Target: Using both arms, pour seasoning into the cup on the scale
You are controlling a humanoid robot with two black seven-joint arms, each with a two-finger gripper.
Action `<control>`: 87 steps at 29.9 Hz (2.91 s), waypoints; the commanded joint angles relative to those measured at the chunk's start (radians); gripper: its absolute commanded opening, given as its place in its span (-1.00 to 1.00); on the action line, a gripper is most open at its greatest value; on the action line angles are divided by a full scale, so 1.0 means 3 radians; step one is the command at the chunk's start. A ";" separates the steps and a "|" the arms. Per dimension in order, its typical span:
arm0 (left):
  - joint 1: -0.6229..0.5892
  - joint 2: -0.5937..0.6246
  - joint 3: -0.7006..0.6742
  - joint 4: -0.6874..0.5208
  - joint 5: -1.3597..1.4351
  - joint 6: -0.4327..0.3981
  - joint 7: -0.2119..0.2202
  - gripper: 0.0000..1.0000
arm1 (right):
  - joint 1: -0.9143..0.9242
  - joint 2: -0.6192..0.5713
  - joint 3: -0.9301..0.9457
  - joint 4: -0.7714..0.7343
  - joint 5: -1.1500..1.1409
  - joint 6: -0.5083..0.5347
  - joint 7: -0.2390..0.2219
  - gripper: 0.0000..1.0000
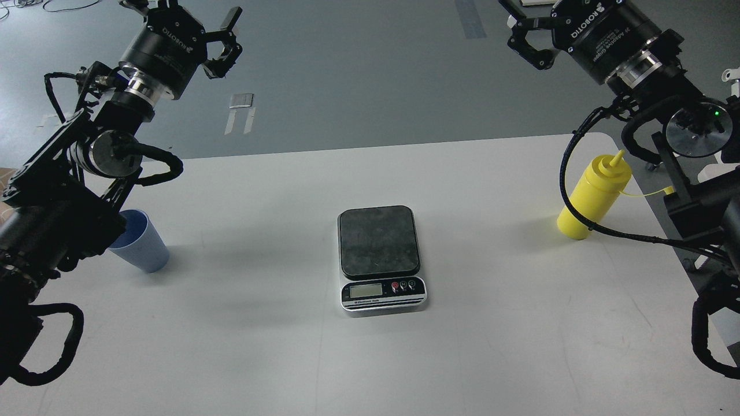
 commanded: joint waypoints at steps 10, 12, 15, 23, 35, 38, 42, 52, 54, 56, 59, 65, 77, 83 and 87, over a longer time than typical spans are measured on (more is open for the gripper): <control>0.0002 0.0000 0.0000 -0.0005 0.0000 0.0000 -0.0026 0.96 | 0.0000 0.0000 0.0000 -0.0001 0.0001 0.0000 0.0000 1.00; 0.0002 -0.0005 -0.0005 -0.0005 0.0000 0.0000 -0.0036 0.96 | 0.0000 0.0000 0.0000 -0.0001 0.0001 0.0000 0.0000 1.00; 0.0002 -0.0020 -0.0005 -0.0005 0.0000 0.0000 -0.0036 0.96 | 0.0000 0.0000 0.0000 -0.0001 -0.0004 0.0000 0.0000 1.00; -0.0003 -0.0046 -0.0005 -0.0005 0.0000 0.0000 -0.0036 0.96 | 0.0000 0.0031 0.0000 0.0004 0.0001 0.0000 0.0005 1.00; 0.0002 -0.0051 -0.0005 -0.0005 0.0000 0.0000 -0.0046 0.96 | -0.0005 0.0031 0.0000 -0.0001 0.0001 0.0000 0.0000 1.00; 0.0002 -0.0056 0.0000 -0.0005 0.0005 0.0000 -0.0041 0.96 | -0.0005 0.0031 0.0000 -0.0001 0.0001 0.0000 0.0005 1.00; 0.0007 -0.0056 0.0000 -0.0005 0.0005 0.0000 -0.0041 0.96 | -0.0010 0.0031 0.0000 -0.0001 0.0001 0.0000 0.0000 1.00; 0.0007 -0.0061 0.0005 -0.0005 0.0005 0.0000 -0.0041 0.96 | -0.0016 0.0031 0.0000 0.0004 0.0001 0.0000 0.0000 1.00; 0.0007 -0.0061 0.0005 -0.0005 0.0005 0.0000 -0.0041 0.96 | -0.0016 0.0031 0.0000 0.0004 0.0001 0.0000 0.0000 1.00; 0.0007 -0.0061 0.0005 -0.0005 0.0010 0.0000 -0.0041 0.96 | -0.0016 0.0036 0.0000 0.0004 0.0001 0.0000 0.0005 1.00; 0.0007 -0.0061 0.0005 -0.0005 0.0010 0.0000 -0.0041 0.96 | -0.0016 0.0041 0.0000 0.0004 0.0001 0.0000 0.0005 1.00; 0.0007 -0.0061 0.0005 -0.0015 0.0010 0.0000 -0.0026 0.96 | -0.0010 0.0046 0.0000 0.0004 0.0001 0.0000 0.0000 1.00; 0.0007 -0.0051 0.0005 -0.0015 0.0010 0.0000 -0.0010 0.96 | -0.0010 0.0046 0.0000 -0.0001 0.0001 0.0000 0.0000 1.00; 0.0002 -0.0046 0.0005 -0.0015 0.0010 0.0000 -0.0031 0.96 | -0.0010 0.0046 0.0000 0.0004 0.0001 0.0000 0.0000 1.00; 0.0002 -0.0041 0.0011 -0.0015 0.0030 0.0000 -0.0036 0.96 | -0.0010 0.0046 0.0005 -0.0001 0.0001 0.0000 0.0000 1.00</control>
